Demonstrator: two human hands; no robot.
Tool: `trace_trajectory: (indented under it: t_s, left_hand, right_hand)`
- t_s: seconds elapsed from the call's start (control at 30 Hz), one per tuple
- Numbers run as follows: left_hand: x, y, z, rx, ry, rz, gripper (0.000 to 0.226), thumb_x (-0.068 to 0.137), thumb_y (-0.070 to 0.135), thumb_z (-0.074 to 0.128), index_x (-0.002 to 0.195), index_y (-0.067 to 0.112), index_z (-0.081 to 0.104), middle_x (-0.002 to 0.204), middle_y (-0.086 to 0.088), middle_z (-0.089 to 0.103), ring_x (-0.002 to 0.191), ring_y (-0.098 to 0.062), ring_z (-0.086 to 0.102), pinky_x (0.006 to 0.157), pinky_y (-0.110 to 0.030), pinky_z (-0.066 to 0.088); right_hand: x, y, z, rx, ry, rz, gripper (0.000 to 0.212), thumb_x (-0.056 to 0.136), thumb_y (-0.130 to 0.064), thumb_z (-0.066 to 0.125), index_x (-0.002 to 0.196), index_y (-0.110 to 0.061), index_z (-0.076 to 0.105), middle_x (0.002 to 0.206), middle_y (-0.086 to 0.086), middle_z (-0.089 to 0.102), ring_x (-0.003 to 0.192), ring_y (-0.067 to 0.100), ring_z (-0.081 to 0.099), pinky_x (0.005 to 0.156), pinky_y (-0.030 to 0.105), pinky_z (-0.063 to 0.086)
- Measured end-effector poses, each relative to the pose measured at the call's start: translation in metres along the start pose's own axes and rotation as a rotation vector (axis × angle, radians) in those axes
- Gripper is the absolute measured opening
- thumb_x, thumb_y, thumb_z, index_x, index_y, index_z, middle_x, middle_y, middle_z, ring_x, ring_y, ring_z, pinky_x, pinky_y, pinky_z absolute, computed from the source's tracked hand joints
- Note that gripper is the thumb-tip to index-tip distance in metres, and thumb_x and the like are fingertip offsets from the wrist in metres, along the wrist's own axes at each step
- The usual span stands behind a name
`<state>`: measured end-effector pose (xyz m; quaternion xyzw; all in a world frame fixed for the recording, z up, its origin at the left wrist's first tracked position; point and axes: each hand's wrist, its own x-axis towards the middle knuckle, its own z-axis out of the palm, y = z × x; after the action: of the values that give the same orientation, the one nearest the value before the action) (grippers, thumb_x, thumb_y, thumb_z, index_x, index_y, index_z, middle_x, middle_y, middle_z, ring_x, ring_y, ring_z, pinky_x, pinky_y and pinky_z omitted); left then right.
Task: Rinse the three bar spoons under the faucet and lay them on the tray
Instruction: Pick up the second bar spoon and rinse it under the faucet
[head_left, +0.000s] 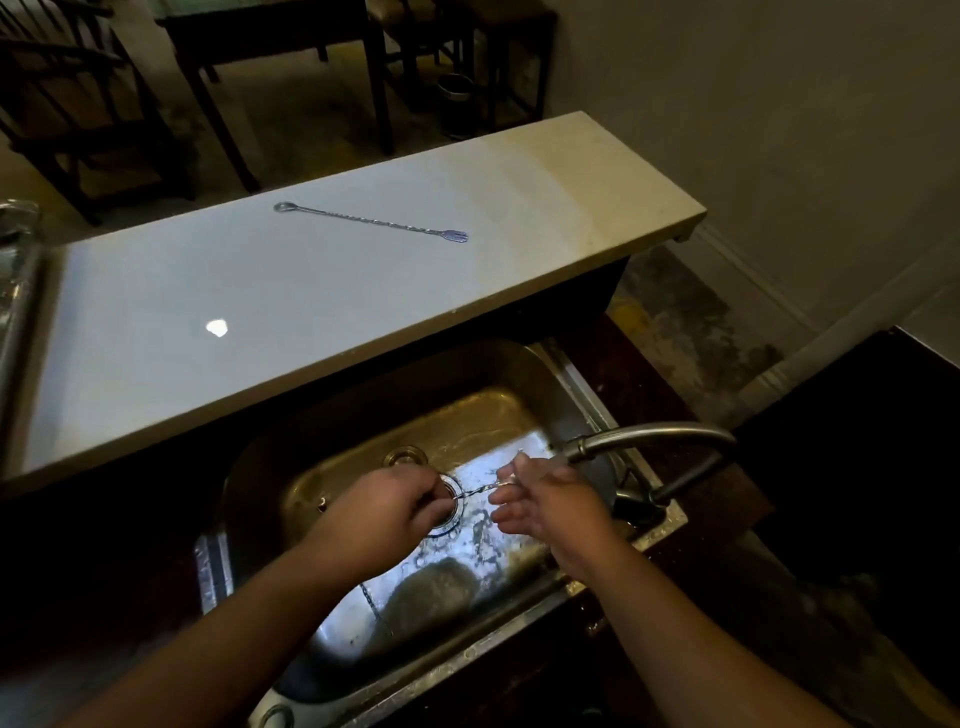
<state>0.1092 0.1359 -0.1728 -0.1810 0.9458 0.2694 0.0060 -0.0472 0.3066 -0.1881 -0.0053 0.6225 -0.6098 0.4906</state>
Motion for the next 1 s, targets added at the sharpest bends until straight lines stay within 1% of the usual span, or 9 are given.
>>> trace_trajectory:
  t_s: [0.07, 0.27, 0.37, 0.43, 0.5, 0.6, 0.67, 0.87, 1.0]
  left_hand:
    - [0.000, 0.000, 0.001, 0.011, -0.010, 0.018, 0.017, 0.093, 0.049, 0.062, 0.093, 0.033, 0.064, 0.085, 0.015, 0.064, 0.078, -0.005, 0.059, 0.069, -0.031, 0.051]
    - [0.001, -0.004, 0.001, 0.055, -0.011, 0.056, 0.020, 0.091, 0.049, 0.066, 0.087, 0.029, 0.065, 0.082, 0.013, 0.062, 0.077, -0.007, 0.059, 0.069, -0.033, 0.051]
    - [0.003, -0.007, 0.001, 0.087, 0.013, 0.042, 0.025, 0.091, 0.052, 0.065, 0.083, 0.029, 0.060, 0.078, 0.014, 0.056, 0.075, -0.011, 0.060, 0.065, -0.034, 0.050]
    - [0.004, -0.008, -0.001, 0.087, 0.037, 0.050, 0.026, 0.091, 0.049, 0.067, 0.077, 0.034, 0.053, 0.069, 0.019, 0.044, 0.070, -0.013, 0.058, 0.059, -0.029, 0.041]
    - [0.005, -0.008, -0.001, 0.069, 0.043, 0.065, 0.020, 0.092, 0.046, 0.068, 0.079, 0.035, 0.058, 0.067, 0.022, 0.038, 0.071, -0.015, 0.059, 0.060, -0.027, 0.036]
    - [0.003, -0.008, 0.003, 0.038, 0.010, 0.046, 0.013, 0.094, 0.049, 0.063, 0.093, 0.035, 0.064, 0.073, 0.022, 0.047, 0.076, -0.010, 0.061, 0.061, -0.026, 0.039]
    - [0.001, -0.009, 0.005, 0.014, -0.005, 0.011, 0.017, 0.092, 0.055, 0.062, 0.098, 0.041, 0.056, 0.075, 0.023, 0.054, 0.072, -0.001, 0.056, 0.058, -0.021, 0.038]
    - [0.003, -0.006, 0.003, 0.025, -0.013, -0.039, 0.019, 0.094, 0.052, 0.062, 0.086, 0.040, 0.051, 0.075, 0.018, 0.058, 0.070, -0.006, 0.053, 0.060, -0.028, 0.040]
    - [0.004, -0.003, 0.001, 0.016, -0.023, -0.028, 0.017, 0.092, 0.053, 0.064, 0.086, 0.040, 0.055, 0.076, 0.019, 0.058, 0.072, -0.004, 0.056, 0.061, -0.028, 0.041]
  right_hand:
    - [0.001, 0.003, 0.001, -0.015, -0.008, -0.003, 0.016, 0.103, -0.023, 0.061, 0.106, -0.009, 0.069, 0.083, 0.016, 0.079, 0.069, 0.028, 0.076, 0.061, 0.035, 0.063]
    - [0.000, 0.013, -0.002, 0.009, -0.042, -0.002, 0.015, 0.102, -0.020, 0.061, 0.111, -0.011, 0.070, 0.082, 0.012, 0.079, 0.077, 0.028, 0.077, 0.064, 0.031, 0.060]
    - [-0.002, 0.012, -0.004, 0.065, -0.074, -0.004, 0.011, 0.097, -0.021, 0.068, 0.098, -0.013, 0.077, 0.086, 0.015, 0.078, 0.078, 0.026, 0.076, 0.063, 0.031, 0.059]
    - [-0.005, 0.011, -0.005, 0.050, -0.049, -0.010, 0.021, 0.100, -0.026, 0.065, 0.090, -0.013, 0.078, 0.081, 0.015, 0.077, 0.072, 0.025, 0.075, 0.060, 0.030, 0.058]
    - [-0.006, 0.011, -0.003, 0.041, -0.025, -0.022, 0.025, 0.102, -0.028, 0.063, 0.090, -0.011, 0.077, 0.075, 0.014, 0.075, 0.065, 0.022, 0.073, 0.057, 0.028, 0.057]
    - [-0.009, 0.010, -0.002, 0.070, -0.031, -0.034, 0.017, 0.102, -0.021, 0.061, 0.104, -0.008, 0.072, 0.079, 0.014, 0.073, 0.066, 0.020, 0.071, 0.058, 0.028, 0.055]
    - [-0.009, 0.008, -0.002, 0.058, -0.021, -0.034, 0.019, 0.103, -0.022, 0.060, 0.103, -0.007, 0.071, 0.078, 0.012, 0.075, 0.068, 0.021, 0.073, 0.059, 0.028, 0.056]
    - [-0.011, 0.008, -0.004, 0.046, -0.034, -0.055, 0.019, 0.098, -0.024, 0.066, 0.102, -0.007, 0.074, 0.083, 0.011, 0.078, 0.076, 0.022, 0.076, 0.065, 0.030, 0.059]
    - [-0.011, 0.009, -0.006, 0.018, -0.021, -0.043, 0.023, 0.105, -0.025, 0.057, 0.108, -0.009, 0.072, 0.083, 0.012, 0.079, 0.074, 0.024, 0.076, 0.063, 0.029, 0.059]
